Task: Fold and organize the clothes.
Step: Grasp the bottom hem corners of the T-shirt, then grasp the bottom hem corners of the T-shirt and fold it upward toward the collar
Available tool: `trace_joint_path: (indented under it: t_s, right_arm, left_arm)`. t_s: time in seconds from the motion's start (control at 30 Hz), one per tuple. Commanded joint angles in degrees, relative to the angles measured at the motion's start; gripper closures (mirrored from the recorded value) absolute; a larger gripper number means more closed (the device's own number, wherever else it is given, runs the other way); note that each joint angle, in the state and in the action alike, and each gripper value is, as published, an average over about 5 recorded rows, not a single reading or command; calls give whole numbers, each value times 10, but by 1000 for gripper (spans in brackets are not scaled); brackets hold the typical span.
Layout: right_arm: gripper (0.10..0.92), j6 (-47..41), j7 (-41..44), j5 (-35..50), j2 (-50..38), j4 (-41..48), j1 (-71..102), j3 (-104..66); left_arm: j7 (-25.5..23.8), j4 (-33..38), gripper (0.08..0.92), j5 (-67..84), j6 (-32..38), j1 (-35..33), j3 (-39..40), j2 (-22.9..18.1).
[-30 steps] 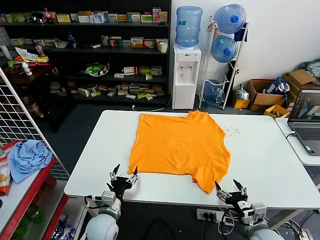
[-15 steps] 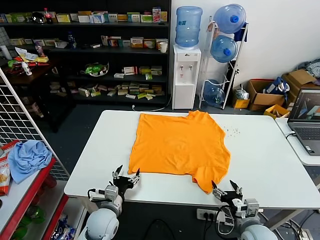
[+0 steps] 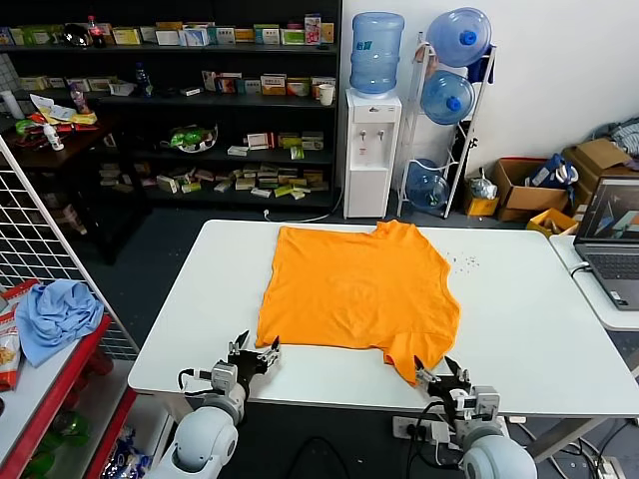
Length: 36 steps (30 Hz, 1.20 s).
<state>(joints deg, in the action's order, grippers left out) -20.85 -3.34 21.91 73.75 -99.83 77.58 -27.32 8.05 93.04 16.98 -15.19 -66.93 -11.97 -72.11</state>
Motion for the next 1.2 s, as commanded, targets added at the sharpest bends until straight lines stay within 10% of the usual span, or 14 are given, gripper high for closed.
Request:
trace_joint_path:
  t_s: [0.03, 0.47, 0.7, 1.2]
  right_arm:
    - [484, -14, -14, 3, 3, 5, -11, 6]
    - [878, -27, -38, 2, -2, -47, 23, 4]
    - [901, -16, -27, -5, -11, -64, 47, -13]
    - [901, 32, -14, -65, -47, -196, 219, -81]
  left_arm:
    - [-9, -15, 376, 5, -4, 6, 1, -2]
    - [-15, 13, 749, -5, 7, -19, -1, -5]
    - [-18, 24, 904, -11, 18, -32, -2, -4]
    - [-15, 143, 907, -28, 27, -130, -4, 64]
